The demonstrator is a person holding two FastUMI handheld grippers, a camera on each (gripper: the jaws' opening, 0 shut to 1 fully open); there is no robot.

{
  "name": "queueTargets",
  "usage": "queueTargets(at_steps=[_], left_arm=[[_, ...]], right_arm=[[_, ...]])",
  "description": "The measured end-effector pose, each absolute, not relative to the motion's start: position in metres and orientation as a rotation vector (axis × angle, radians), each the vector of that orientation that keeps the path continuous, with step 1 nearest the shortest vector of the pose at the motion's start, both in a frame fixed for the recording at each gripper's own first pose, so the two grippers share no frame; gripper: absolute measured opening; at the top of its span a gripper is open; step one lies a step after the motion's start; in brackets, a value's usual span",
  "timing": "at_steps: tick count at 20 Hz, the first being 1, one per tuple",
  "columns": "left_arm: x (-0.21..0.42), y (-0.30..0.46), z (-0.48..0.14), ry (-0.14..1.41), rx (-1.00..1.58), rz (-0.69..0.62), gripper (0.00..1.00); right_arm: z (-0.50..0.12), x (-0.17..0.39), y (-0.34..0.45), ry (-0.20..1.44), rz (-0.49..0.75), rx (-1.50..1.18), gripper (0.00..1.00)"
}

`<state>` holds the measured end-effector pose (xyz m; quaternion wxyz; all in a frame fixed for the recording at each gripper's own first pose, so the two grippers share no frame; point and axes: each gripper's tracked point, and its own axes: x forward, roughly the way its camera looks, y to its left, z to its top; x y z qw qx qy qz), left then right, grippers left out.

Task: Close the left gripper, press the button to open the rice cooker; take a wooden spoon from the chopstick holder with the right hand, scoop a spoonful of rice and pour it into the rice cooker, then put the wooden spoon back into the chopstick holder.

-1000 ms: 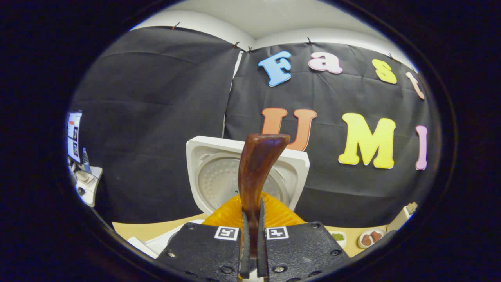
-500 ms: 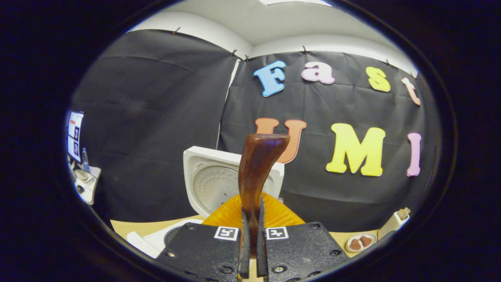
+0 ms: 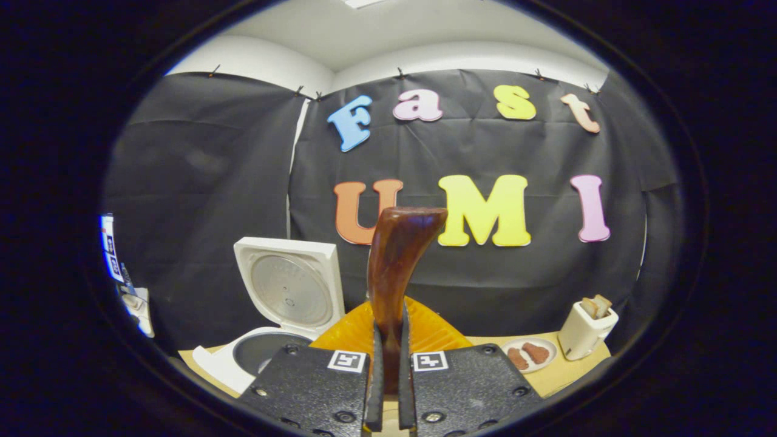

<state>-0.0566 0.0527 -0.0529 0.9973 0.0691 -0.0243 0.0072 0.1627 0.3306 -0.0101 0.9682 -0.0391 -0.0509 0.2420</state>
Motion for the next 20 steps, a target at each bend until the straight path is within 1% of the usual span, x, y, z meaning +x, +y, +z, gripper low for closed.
queueTargets(at_steps=[4, 7, 11, 15, 20], left_arm=[[-0.042, 0.031, -0.05, -0.042, 0.113, 0.011, 0.95], [-0.031, 0.007, -0.052, -0.026, 0.08, -0.014, 0.95], [-0.018, -0.017, -0.052, -0.028, 0.108, -0.027, 0.95], [-0.009, -0.041, -0.056, -0.029, 0.125, -0.057, 0.95], [-0.004, -0.047, -0.053, -0.058, 0.118, -0.062, 0.95]], right_arm=[[-0.008, 0.161, 0.266, -0.137, 0.437, -0.096, 0.16], [-0.007, 0.15, 0.228, -0.163, 0.416, -0.139, 0.16], [-0.007, 0.13, 0.179, -0.194, 0.375, -0.157, 0.17], [-0.016, 0.133, 0.139, -0.189, 0.337, -0.144, 0.17], [-0.042, 0.155, 0.088, -0.111, 0.244, -0.112, 0.17]])
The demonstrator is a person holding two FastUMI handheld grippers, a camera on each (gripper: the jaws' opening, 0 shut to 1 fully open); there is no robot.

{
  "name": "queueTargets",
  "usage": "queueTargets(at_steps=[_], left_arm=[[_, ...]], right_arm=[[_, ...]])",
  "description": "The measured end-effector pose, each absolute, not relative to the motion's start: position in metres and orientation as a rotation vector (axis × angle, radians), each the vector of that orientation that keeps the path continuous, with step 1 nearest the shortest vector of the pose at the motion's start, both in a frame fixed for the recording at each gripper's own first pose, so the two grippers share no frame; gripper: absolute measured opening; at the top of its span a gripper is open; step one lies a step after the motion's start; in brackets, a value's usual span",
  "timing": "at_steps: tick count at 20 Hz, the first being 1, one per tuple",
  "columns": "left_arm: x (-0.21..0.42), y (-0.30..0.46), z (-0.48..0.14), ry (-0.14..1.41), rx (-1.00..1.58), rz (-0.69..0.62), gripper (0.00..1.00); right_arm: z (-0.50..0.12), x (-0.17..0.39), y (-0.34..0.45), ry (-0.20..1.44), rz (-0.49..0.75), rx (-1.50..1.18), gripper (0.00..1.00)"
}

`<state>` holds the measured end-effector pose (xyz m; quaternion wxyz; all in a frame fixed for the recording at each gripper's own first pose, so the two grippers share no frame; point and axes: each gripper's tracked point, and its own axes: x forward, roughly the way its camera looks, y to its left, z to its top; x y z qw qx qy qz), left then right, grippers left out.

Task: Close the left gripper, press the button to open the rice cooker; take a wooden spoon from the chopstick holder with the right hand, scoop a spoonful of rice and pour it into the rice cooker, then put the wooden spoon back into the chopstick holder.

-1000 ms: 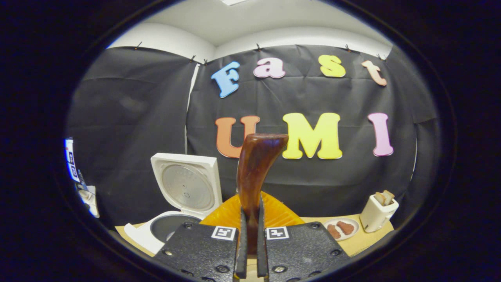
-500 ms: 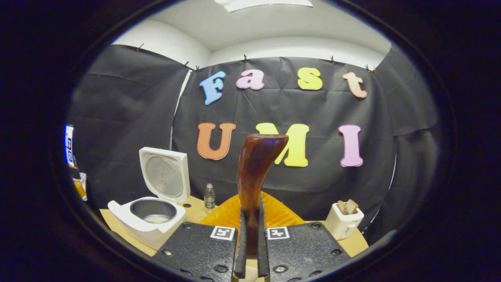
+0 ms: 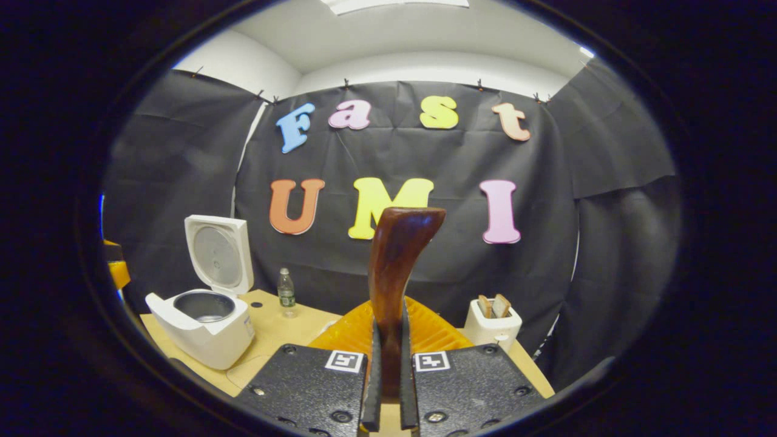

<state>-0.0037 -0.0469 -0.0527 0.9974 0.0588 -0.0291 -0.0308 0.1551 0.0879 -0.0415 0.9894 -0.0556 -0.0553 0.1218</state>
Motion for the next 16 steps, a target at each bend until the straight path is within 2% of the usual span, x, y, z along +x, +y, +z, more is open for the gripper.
queueTargets(at_steps=[9, 16], left_arm=[[0.005, -0.046, -0.059, -0.078, 0.158, -0.057, 0.96], [0.017, -0.057, -0.074, -0.049, 0.139, -0.07, 0.95]], right_arm=[[-0.122, 0.209, 0.01, 0.059, 0.117, -0.021, 0.18], [-0.15, 0.236, -0.009, 0.069, 0.112, 0.047, 0.2]])
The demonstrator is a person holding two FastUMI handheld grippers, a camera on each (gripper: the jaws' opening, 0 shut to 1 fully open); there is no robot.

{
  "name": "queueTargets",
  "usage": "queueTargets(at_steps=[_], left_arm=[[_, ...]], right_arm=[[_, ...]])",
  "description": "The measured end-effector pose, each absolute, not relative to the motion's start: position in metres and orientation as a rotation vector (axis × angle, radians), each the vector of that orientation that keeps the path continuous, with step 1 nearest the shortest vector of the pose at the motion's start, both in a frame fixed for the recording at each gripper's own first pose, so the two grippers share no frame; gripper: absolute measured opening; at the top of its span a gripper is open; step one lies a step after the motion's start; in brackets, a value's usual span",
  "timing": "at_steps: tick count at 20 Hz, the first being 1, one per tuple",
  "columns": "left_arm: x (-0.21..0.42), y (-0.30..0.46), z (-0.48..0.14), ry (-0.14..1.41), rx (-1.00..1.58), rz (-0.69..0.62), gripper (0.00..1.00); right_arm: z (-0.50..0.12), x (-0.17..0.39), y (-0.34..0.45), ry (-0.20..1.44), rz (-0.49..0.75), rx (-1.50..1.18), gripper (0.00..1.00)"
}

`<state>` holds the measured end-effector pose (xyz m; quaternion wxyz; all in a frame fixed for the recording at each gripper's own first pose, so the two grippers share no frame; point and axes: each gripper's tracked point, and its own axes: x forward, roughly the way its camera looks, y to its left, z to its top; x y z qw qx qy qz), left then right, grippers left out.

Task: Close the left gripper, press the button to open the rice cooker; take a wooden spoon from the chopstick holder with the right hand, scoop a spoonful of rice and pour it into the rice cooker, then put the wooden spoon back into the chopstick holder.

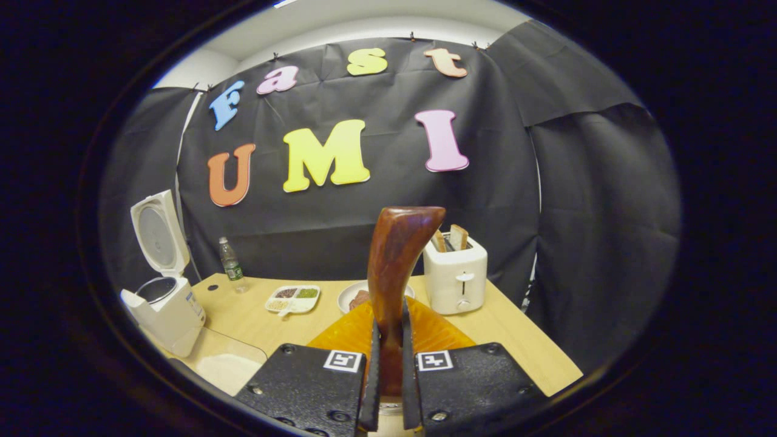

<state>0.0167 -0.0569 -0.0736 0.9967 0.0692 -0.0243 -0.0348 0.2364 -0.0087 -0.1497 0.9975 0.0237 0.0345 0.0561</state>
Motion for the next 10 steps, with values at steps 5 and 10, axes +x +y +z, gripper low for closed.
queueTargets(at_steps=[5, 10], left_arm=[[0.02, -0.054, -0.077, -0.036, 0.152, -0.049, 0.95], [0.03, -0.044, -0.08, -0.015, 0.133, -0.04, 0.95]], right_arm=[[-0.133, 0.228, -0.026, 0.004, 0.071, 0.003, 0.91], [-0.106, 0.187, -0.03, -0.043, 0.037, -0.011, 1.0]])
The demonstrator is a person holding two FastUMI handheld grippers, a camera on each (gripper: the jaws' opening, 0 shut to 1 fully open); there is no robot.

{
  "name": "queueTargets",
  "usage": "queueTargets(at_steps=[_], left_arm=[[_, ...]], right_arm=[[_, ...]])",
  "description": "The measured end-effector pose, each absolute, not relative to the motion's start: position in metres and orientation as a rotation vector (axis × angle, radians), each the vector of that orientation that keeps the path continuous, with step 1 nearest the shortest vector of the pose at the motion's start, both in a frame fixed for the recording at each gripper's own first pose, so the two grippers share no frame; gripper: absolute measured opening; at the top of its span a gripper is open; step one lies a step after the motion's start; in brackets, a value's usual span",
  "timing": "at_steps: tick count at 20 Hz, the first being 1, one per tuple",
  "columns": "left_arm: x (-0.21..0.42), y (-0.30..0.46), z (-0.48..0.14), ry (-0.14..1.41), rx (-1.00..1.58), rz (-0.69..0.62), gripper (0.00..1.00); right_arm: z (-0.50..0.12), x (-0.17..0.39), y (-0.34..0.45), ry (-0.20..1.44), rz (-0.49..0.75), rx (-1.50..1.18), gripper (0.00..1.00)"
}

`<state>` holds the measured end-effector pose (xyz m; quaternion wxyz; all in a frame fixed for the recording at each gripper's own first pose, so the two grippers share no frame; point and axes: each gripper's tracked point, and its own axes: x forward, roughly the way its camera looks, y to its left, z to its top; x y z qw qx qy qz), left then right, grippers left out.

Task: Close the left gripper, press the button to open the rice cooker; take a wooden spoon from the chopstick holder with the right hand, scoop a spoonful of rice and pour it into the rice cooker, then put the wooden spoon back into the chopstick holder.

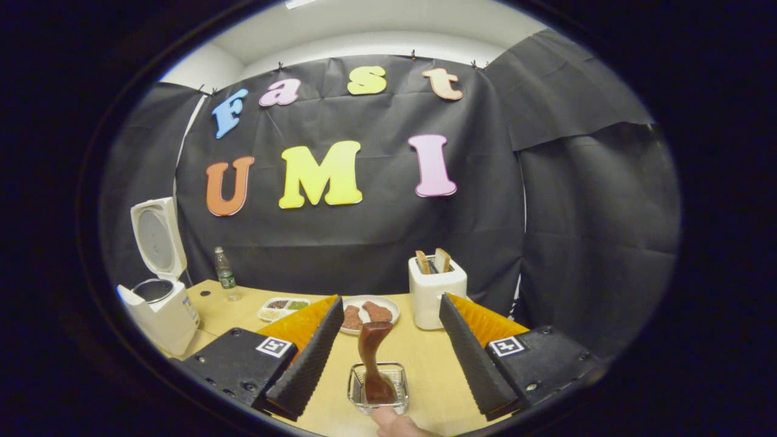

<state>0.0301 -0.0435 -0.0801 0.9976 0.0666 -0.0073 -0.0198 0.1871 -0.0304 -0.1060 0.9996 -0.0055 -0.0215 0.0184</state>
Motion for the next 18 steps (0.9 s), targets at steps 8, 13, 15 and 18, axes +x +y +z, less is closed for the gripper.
queueTargets(at_steps=[8, 13, 15, 18], left_arm=[[0.033, -0.019, -0.07, -0.007, 0.074, -0.034, 0.96], [0.042, 0.005, -0.038, -0.045, 0.084, -0.002, 0.95], [0.051, 0.017, -0.029, -0.033, 0.066, 0.028, 0.95], [0.07, 0.021, -0.017, -0.011, 0.015, 0.009, 0.95]], right_arm=[[-0.081, 0.097, -0.03, -0.071, 0.02, -0.02, 1.0], [-0.066, 0.062, -0.028, -0.113, 0.026, -0.022, 1.0], [-0.066, 0.054, -0.032, -0.115, 0.023, -0.018, 1.0], [-0.069, 0.046, -0.04, -0.113, 0.009, -0.016, 0.99]])
